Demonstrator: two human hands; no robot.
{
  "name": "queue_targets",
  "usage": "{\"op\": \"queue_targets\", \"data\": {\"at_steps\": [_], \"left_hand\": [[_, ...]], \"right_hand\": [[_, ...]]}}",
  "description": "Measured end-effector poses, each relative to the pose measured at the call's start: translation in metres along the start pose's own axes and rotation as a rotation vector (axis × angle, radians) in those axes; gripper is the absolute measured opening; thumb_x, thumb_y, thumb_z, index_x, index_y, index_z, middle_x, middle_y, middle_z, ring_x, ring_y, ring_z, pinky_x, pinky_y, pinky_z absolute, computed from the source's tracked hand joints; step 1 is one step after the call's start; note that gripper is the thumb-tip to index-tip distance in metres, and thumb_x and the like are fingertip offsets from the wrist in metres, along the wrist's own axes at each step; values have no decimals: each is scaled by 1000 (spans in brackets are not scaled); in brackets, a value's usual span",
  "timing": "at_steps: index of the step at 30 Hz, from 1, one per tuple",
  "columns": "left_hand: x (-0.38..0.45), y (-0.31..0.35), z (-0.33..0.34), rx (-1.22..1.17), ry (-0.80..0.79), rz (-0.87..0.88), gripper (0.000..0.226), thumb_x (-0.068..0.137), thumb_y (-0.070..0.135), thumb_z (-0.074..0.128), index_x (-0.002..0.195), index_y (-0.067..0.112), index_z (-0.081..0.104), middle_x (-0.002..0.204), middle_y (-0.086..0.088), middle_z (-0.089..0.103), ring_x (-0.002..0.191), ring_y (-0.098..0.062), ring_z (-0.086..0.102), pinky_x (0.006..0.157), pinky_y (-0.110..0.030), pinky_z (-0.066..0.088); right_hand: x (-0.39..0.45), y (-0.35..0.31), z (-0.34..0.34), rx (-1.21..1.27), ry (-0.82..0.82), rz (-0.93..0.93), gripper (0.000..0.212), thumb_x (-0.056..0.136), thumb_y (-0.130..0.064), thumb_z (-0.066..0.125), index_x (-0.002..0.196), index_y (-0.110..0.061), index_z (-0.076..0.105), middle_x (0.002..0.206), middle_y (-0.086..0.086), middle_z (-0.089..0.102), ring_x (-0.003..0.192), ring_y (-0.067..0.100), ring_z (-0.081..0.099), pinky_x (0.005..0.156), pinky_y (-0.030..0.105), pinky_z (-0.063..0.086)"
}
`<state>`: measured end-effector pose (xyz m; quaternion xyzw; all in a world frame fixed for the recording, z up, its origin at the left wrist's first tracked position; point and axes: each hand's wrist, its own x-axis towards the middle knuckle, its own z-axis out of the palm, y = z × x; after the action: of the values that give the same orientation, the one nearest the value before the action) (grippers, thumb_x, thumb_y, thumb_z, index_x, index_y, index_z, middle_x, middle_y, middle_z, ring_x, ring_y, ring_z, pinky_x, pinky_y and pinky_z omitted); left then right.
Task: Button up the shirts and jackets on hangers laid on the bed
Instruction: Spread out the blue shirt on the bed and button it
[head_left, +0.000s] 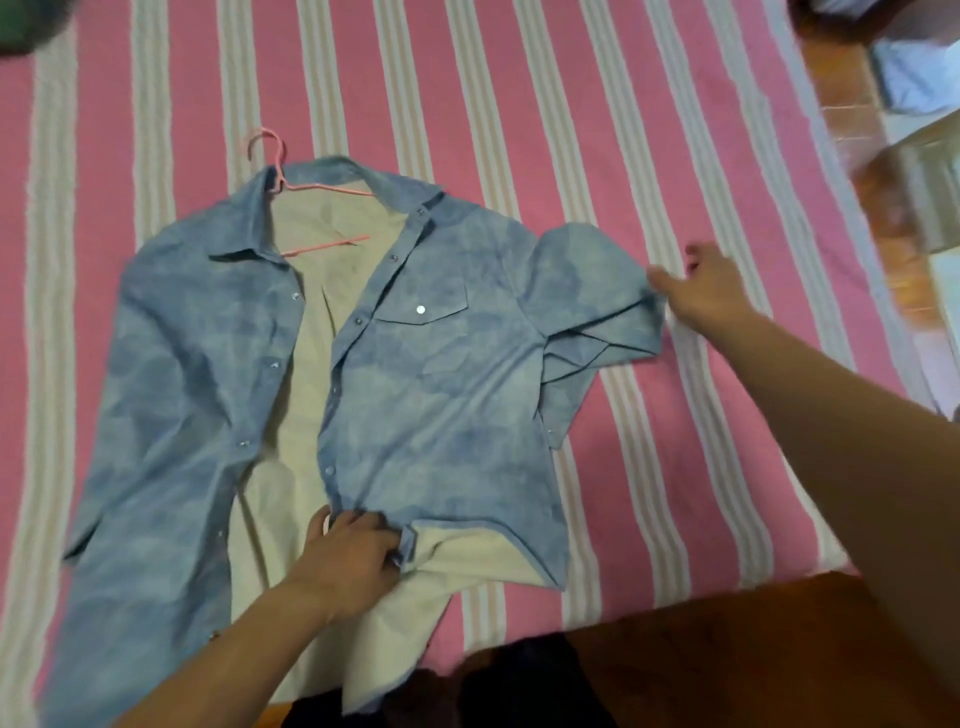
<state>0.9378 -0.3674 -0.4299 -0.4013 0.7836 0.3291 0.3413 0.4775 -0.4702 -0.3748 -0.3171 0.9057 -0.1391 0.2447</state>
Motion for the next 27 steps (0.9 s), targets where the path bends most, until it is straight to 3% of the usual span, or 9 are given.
{"op": "queue_targets", "data": {"at_steps": [5, 8, 10, 12, 15, 18, 20, 24, 27], "left_hand": [[3, -20, -3, 92, -102, -95, 39, 101, 42, 39, 131, 28, 58, 143, 3, 51, 138, -21, 42, 118, -49, 23], [1, -24, -13, -76, -101, 49, 34, 97, 57, 48, 125, 42, 60, 128, 12, 58, 121, -15, 56, 101, -37, 42], [0, -22, -14, -323, -40, 178, 7, 94, 51, 59, 95, 57, 63, 98, 20, 61, 92, 1, 59, 82, -30, 46], [-1, -13, -15, -493, -12, 192, 11, 90, 36, 62, 80, 36, 68, 84, 11, 65, 83, -3, 63, 77, -32, 50], [0, 3, -14, -541, -79, 183, 39, 79, 48, 54, 90, 15, 71, 93, 3, 72, 93, -8, 67, 88, -35, 51], [8, 27, -19, -555, -203, 283, 11, 90, 29, 60, 86, 21, 67, 81, 7, 66, 79, -7, 63, 83, -32, 50], [11, 52, -29, -600, -254, 355, 17, 97, 25, 60, 82, 32, 67, 72, 16, 60, 70, 1, 55, 76, -26, 44], [15, 84, -40, -539, -336, 396, 14, 93, 35, 57, 82, 40, 65, 78, 17, 62, 75, -3, 57, 77, -28, 46], [12, 77, -44, -210, -512, 357, 13, 87, 31, 57, 95, 31, 66, 86, 14, 66, 84, -11, 62, 76, -28, 47]], "right_hand": [[-72, 60, 83, 259, -389, 633, 32, 88, -33, 73, 100, -6, 62, 77, 12, 53, 60, 22, 51, 62, 35, 53], [-95, 42, 136, 449, -373, 507, 32, 85, -37, 77, 80, -12, 58, 73, 8, 58, 57, 19, 54, 54, 27, 46], [-101, 21, 148, 497, -293, 392, 19, 92, -21, 70, 80, -13, 57, 82, 8, 61, 69, 20, 56, 57, 27, 46], [-101, 14, 133, 364, -237, 327, 2, 96, -12, 58, 97, -11, 58, 96, 9, 58, 86, 23, 56, 70, 30, 47], [-90, 46, 70, 134, -15, 308, 31, 93, -6, 51, 124, -4, 51, 114, 20, 61, 106, 35, 60, 86, 42, 49], [-66, 91, -26, -101, 295, 302, 32, 93, -6, 42, 125, -4, 46, 114, 20, 62, 104, 39, 61, 86, 46, 48], [-48, 114, -82, -280, 452, 252, 34, 92, -8, 50, 125, -4, 46, 119, 25, 59, 111, 46, 59, 92, 52, 48], [-33, 140, -104, -696, 338, 205, 51, 92, -15, 57, 139, -3, 41, 133, 32, 45, 124, 48, 43, 100, 52, 38], [-42, 122, -42, -685, 124, 144, 50, 90, -16, 56, 137, -8, 43, 138, 29, 41, 127, 47, 41, 107, 49, 35]]}}
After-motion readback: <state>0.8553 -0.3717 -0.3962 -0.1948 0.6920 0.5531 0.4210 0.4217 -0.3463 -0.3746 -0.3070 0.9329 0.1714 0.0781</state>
